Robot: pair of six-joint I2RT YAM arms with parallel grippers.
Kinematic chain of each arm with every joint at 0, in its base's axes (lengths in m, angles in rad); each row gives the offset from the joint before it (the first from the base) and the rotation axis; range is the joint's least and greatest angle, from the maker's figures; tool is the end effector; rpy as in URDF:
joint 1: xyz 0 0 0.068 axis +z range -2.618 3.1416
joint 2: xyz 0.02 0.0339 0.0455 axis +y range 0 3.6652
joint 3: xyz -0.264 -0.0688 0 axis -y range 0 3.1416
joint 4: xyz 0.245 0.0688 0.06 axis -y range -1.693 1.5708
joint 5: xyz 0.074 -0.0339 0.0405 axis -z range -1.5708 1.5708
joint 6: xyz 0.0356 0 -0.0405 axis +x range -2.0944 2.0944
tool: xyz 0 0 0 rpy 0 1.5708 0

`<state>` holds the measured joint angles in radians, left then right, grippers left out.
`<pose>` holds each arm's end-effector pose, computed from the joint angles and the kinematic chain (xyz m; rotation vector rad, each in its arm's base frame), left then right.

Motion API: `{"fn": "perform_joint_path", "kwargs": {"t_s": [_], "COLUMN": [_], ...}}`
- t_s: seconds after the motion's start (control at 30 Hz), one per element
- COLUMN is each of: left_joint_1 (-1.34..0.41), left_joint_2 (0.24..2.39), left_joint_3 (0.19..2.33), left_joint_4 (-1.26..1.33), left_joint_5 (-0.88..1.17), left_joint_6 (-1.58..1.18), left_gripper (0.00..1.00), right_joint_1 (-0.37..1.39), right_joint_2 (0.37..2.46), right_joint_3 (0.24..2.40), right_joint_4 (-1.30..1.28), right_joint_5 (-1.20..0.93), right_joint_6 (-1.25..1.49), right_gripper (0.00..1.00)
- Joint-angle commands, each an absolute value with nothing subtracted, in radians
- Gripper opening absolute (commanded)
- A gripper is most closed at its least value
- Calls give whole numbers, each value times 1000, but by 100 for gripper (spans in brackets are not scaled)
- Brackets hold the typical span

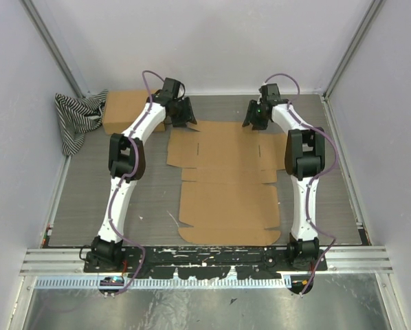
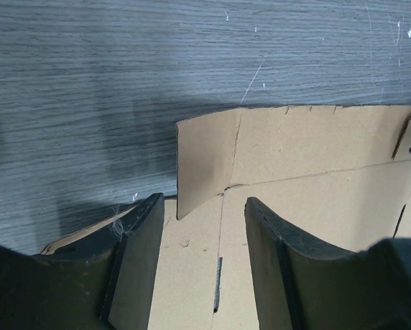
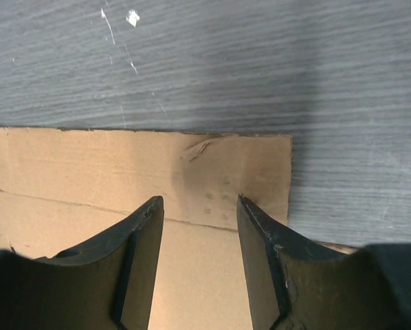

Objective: Fold the paper box

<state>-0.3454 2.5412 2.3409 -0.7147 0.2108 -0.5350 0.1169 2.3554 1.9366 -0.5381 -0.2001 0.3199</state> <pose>0.5208 -0.1953 0.1865 -0.1510 2.5641 -0.6178 0.5131 0.0674 0.1665 0.1778 2.5475 0.4254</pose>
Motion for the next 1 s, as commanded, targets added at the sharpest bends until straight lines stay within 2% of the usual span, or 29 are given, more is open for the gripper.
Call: {"fn": "perform_joint_path", "kwargs": {"t_s": [0.0, 0.43, 0.97], "left_joint_1": [-348, -350, -441], "left_joint_2": [2545, 2560, 2590], "left_joint_3": [2342, 2363, 2418], "left_joint_4": [-696, -681, -615], "left_joint_5": [228, 245, 281], "left_joint_6": [-526, -540, -582], "left_gripper": [57, 57, 53], "right_joint_1": [126, 127, 125], "right_joint_2": [2372, 2354, 2355], "right_joint_3": [1955, 1918, 1896], "right_joint_4": [-527, -517, -517], "right_joint_5": [-187, -170, -164], "right_joint_6": [330, 329, 321], "right_gripper": [52, 53, 53]}}
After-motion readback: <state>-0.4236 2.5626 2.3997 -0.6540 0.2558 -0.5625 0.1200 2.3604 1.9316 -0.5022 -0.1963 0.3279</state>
